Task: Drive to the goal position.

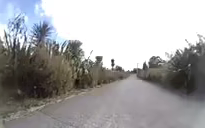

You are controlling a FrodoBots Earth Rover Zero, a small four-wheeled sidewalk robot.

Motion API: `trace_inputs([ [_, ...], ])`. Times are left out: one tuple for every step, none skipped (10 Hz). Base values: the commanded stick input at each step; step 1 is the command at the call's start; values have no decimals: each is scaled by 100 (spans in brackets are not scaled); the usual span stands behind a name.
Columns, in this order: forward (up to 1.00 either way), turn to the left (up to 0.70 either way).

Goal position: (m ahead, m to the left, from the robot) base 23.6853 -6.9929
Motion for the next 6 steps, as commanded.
trace_inputs([
  [85,-32],
  [85,-34],
  [85,-34],
  [85,-34],
  [85,0],
  [85,0],
])
